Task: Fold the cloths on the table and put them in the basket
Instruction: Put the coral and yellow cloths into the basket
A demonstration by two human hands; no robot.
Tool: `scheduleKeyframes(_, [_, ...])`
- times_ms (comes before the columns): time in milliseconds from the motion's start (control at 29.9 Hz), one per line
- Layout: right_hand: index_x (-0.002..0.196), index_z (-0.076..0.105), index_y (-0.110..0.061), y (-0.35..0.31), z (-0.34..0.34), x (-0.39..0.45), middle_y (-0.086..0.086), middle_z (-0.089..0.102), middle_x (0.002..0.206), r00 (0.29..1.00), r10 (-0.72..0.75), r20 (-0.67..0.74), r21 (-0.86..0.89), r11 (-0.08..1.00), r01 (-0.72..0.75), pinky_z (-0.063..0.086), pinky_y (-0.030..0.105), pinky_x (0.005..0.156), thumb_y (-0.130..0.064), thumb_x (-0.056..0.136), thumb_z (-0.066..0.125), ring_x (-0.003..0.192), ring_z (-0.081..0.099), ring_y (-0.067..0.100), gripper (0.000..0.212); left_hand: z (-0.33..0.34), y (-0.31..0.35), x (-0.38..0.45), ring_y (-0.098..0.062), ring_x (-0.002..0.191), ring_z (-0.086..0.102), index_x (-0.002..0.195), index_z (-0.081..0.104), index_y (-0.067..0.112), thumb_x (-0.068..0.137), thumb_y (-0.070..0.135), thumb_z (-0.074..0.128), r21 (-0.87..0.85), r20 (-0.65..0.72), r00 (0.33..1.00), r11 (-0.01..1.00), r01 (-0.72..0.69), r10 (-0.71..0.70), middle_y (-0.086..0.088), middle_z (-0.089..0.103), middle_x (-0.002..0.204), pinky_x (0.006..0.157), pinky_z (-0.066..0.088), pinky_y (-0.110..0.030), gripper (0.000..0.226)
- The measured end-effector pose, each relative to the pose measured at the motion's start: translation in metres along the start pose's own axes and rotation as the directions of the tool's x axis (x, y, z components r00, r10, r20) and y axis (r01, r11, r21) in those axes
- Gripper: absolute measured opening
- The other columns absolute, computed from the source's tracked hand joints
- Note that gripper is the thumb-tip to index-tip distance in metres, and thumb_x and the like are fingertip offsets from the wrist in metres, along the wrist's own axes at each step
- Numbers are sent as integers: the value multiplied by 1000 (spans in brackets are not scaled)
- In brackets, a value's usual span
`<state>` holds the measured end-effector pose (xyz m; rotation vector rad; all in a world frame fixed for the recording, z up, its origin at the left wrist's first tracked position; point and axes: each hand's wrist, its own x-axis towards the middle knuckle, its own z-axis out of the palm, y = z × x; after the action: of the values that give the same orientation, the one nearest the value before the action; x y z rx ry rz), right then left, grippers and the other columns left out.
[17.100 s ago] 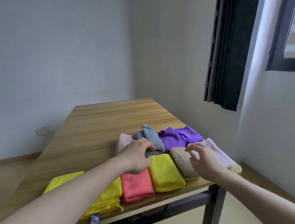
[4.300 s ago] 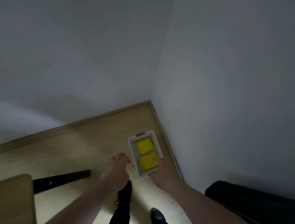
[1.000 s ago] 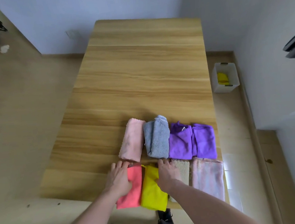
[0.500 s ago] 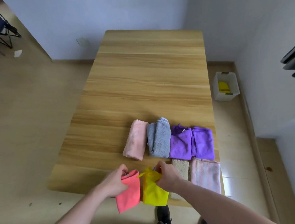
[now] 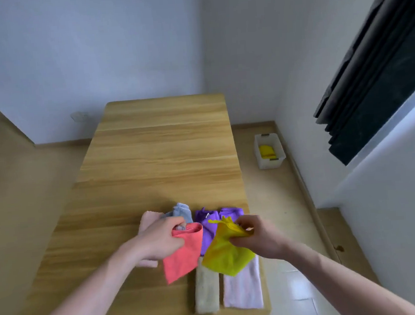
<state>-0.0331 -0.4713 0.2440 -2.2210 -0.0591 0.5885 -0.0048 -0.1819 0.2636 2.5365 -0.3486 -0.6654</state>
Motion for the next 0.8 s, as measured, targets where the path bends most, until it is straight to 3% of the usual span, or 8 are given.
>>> scheduleKeyframes(100, [91,68,-24,30,-69,-19,-5,65,86,994,24,-110,3,1000,-24,43,22,67,-35,80,79,76,53,9,20,-2,72,50,-12,70,50,82,48,24,76,29,62,49,41,999,998,-27,25,7,56,71,68,42,-31,16])
scheduleKeyframes(201, [87,65,-28,74,-136,-34,-8,63,83,983,41,-177,16,999,-39,42,21,64,-34,80,78,76,53,12,16,9,148,99,-11,63,46,80,50,22,77,24,65,-9,48,994,995,-100,100,8,52,65,59,37,-29,15])
scheduleKeyframes(435, [89,66,-29,168,-239,-46,-7,65,86,974,119,-195,9,993,-119,50,30,71,-38,77,74,84,60,17,17,50,251,181,-14,59,40,83,49,19,77,14,58,-52,24,998,997,-52,53,11,47,62,56,31,-33,12])
scheduleKeyframes(535, [92,66,-29,192,-275,-48,-8,66,90,968,136,-212,-26,989,-145,50,29,74,-36,79,74,90,61,18,17,62,287,205,-16,61,39,88,50,12,76,4,49,-97,-27,999,995,-33,30,5,47,69,55,30,-32,15])
scheduleKeyframes(669, [88,61,-33,217,-327,-36,-12,61,84,967,133,-217,-64,987,-150,42,18,61,-34,81,74,85,58,18,15,68,327,235,-18,66,42,84,50,15,74,0,42,-144,-43,999,990,-8,2,1,47,82,54,31,-29,19])
scheduleKeyframes(802, [97,66,-27,228,-365,-4,-7,65,90,963,129,-236,-48,988,-144,43,20,64,-34,82,74,88,61,19,18,56,343,269,-16,60,43,79,52,25,74,5,43,-246,-86,996,969,-3,-18,8,49,70,53,33,-28,21])
